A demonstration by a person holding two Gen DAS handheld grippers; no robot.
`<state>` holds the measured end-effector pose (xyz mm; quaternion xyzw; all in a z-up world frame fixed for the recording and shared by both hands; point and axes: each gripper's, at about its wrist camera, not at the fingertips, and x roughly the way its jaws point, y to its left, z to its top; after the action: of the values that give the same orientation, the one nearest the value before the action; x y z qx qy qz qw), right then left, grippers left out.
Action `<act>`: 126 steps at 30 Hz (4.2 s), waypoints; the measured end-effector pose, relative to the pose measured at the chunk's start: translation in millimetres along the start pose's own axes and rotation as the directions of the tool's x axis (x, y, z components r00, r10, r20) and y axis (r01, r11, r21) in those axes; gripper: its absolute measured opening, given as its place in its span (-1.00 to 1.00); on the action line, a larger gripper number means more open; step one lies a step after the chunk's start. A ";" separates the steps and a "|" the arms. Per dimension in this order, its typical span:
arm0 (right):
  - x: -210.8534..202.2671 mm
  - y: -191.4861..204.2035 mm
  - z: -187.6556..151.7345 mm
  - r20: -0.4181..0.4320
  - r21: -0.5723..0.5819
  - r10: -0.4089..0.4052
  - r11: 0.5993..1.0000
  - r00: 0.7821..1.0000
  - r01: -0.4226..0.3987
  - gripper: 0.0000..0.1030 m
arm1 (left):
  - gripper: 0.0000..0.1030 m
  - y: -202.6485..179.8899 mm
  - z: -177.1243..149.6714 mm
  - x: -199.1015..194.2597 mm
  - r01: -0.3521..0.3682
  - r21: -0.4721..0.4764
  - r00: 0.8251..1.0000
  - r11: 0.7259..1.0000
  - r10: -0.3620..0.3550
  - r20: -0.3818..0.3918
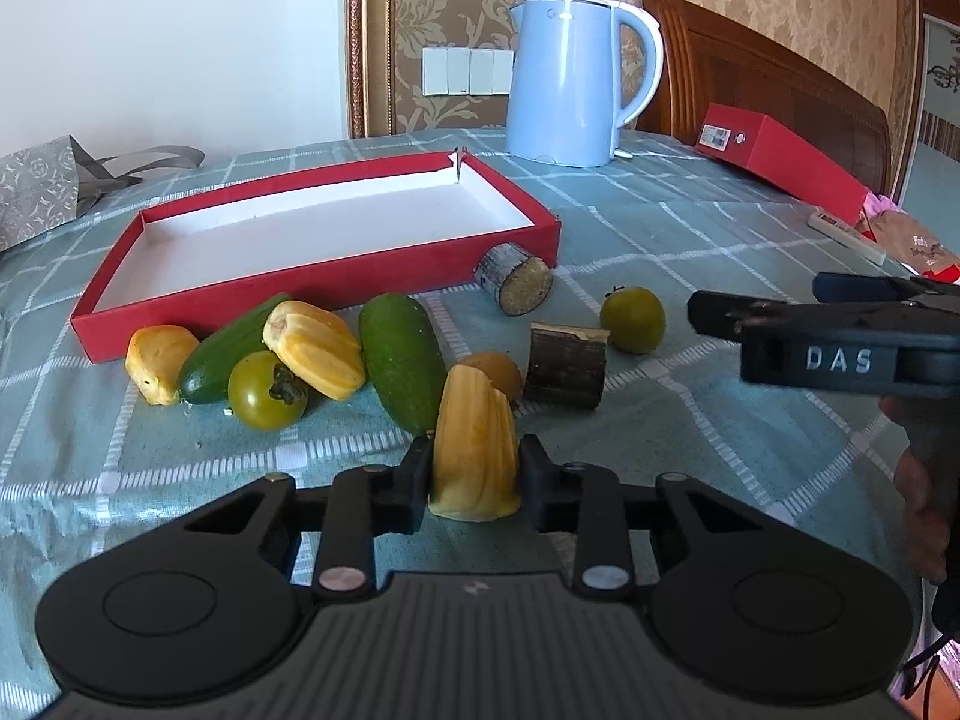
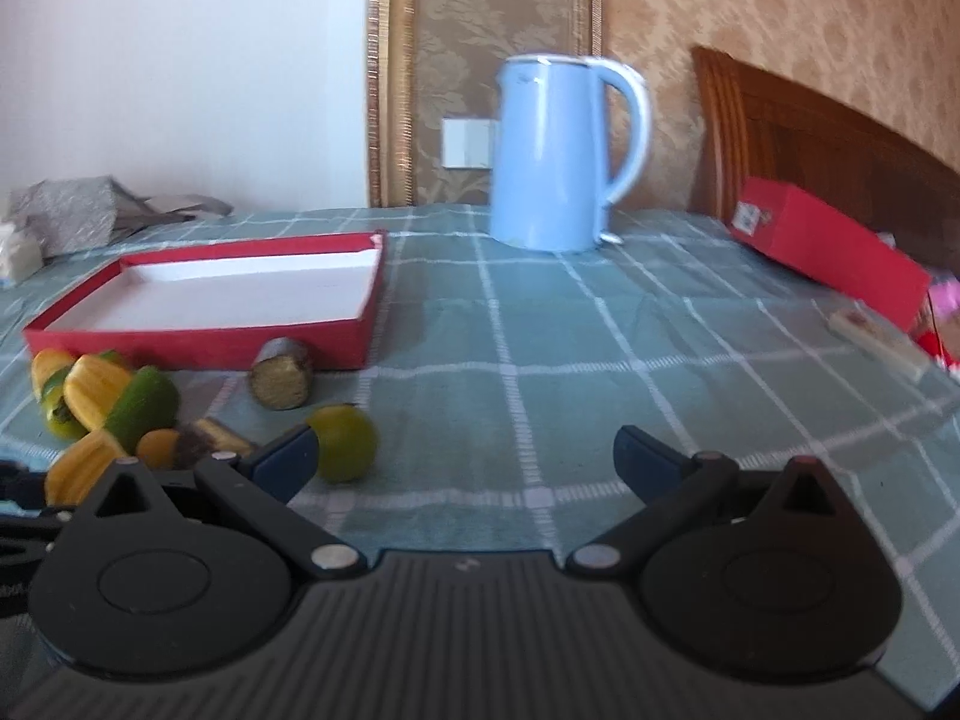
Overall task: Organize fruits
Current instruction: 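Grasp the dark cut cylinder piece with the right tool while left holds jackfruit, then carry the jackfruit chunk into the red tray and open the left tool, then lower the dark cylinder piece into the tray and open the right tool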
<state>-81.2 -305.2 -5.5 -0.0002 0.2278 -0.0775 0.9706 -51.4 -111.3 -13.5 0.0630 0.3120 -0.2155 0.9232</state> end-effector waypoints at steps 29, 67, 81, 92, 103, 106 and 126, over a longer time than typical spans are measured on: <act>22.9 72.7 3.5 -0.179 -0.297 0.289 0.895 0.940 -0.332 -0.38 | -0.43 72.8 -10.9 -53.5 -0.046 -0.083 0.995 0.995 0.053 0.084; 27.2 72.1 18.1 -0.029 -0.311 0.238 0.921 0.971 -0.235 -0.19 | -0.43 107.3 32.5 -40.7 -0.063 -0.119 0.987 0.991 0.080 0.140; 34.0 74.3 23.1 -0.023 -0.268 0.235 0.935 0.972 -0.232 -0.19 | -0.43 160.6 104.9 61.7 -0.118 -0.175 0.993 0.978 0.119 -0.002; 41.9 78.4 24.0 -0.038 -0.261 0.238 0.935 0.970 -0.240 -0.19 | -0.42 175.9 109.3 108.7 -0.186 -0.186 0.981 0.965 0.172 -0.088; 49.2 80.0 22.1 -0.069 -0.253 0.241 0.934 0.968 -0.251 -0.19 | 0.33 166.9 116.2 80.5 -0.218 -0.145 0.972 0.965 0.228 0.055; 47.7 82.7 20.2 -0.067 -0.258 0.231 0.936 0.971 -0.241 -0.19 | 0.35 160.9 129.6 78.6 -0.193 -0.125 0.976 0.973 0.203 0.075; 123.5 104.6 85.0 -0.091 -0.166 0.224 0.957 0.970 -0.236 -0.19 | 0.53 197.3 38.0 -11.1 -0.101 -0.227 0.973 0.969 0.143 0.179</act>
<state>81.3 -223.4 12.3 -0.0565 0.2667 0.0562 0.9605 47.8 60.6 19.9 -0.0399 0.2378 -0.1279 0.9620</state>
